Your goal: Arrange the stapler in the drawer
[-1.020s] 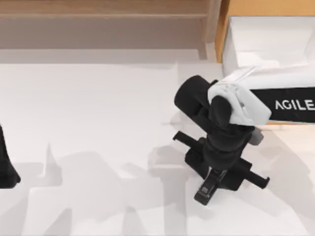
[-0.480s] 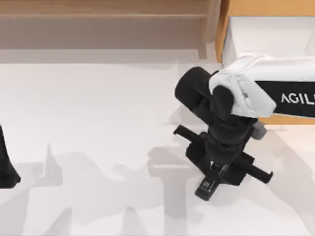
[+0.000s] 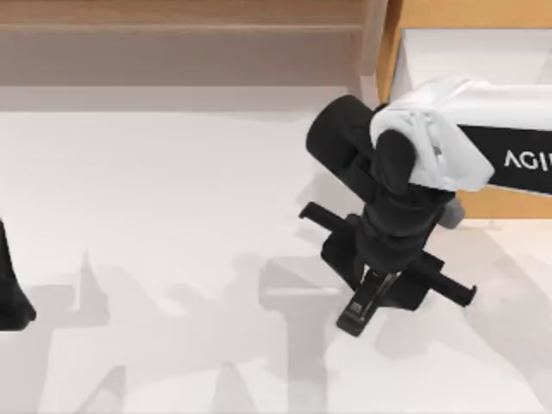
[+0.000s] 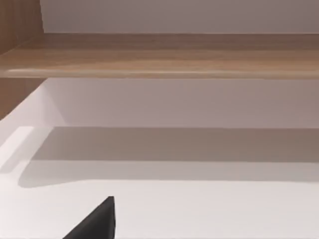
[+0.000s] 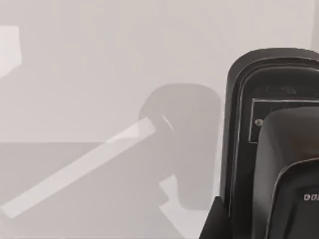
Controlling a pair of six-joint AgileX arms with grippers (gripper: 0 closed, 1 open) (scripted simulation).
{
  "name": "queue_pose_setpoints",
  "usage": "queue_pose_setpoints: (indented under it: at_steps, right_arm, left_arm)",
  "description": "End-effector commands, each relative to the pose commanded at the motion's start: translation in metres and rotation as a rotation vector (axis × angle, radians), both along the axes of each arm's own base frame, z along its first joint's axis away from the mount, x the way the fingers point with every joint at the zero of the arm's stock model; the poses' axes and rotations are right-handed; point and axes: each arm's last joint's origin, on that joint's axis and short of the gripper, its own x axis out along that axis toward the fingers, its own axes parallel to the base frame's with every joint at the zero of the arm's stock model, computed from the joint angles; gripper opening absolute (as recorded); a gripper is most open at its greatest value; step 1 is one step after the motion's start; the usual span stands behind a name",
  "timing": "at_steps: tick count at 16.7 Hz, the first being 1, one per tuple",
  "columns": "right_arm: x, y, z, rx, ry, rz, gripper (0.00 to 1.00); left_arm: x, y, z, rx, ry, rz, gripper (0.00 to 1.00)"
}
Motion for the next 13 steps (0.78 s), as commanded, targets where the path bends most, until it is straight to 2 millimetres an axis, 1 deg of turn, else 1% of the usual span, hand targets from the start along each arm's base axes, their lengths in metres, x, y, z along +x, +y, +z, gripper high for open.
queue_pose_setpoints:
  at_steps: [2,5,7,8,9,10,11,13]
  right_arm:
    - [0.011,0.001,0.023,0.065,-0.065,0.025,0.0]
    - [0.037,-0.007,0.072,0.167,-0.212,0.076,0.0]
    - [0.057,-0.022,0.106,0.206,-0.327,0.115,0.0]
    - [0.067,-0.032,0.121,0.209,-0.379,0.135,0.0]
    - [0.078,-0.044,0.131,0.198,-0.421,0.154,0.0]
    - [0.091,-0.057,0.136,0.174,-0.449,0.173,0.0]
    - [0.104,-0.072,0.137,0.141,-0.462,0.193,0.0]
    - [0.13,-0.103,0.126,0.064,-0.444,0.236,0.0]
  left_arm:
    - [0.0,0.0,0.0,0.0,0.0,0.0,1.0]
    - [0.0,0.0,0.0,0.0,0.0,0.0,1.0]
    - [0.0,0.0,0.0,0.0,0.0,0.0,1.0]
    - [0.0,0.0,0.0,0.0,0.0,0.0,1.0]
    - [0.0,0.0,0.0,0.0,0.0,0.0,1.0]
    - [0.0,0.0,0.0,0.0,0.0,0.0,1.0]
    - [0.0,0.0,0.0,0.0,0.0,0.0,1.0]
    - [0.0,0.0,0.0,0.0,0.0,0.0,1.0]
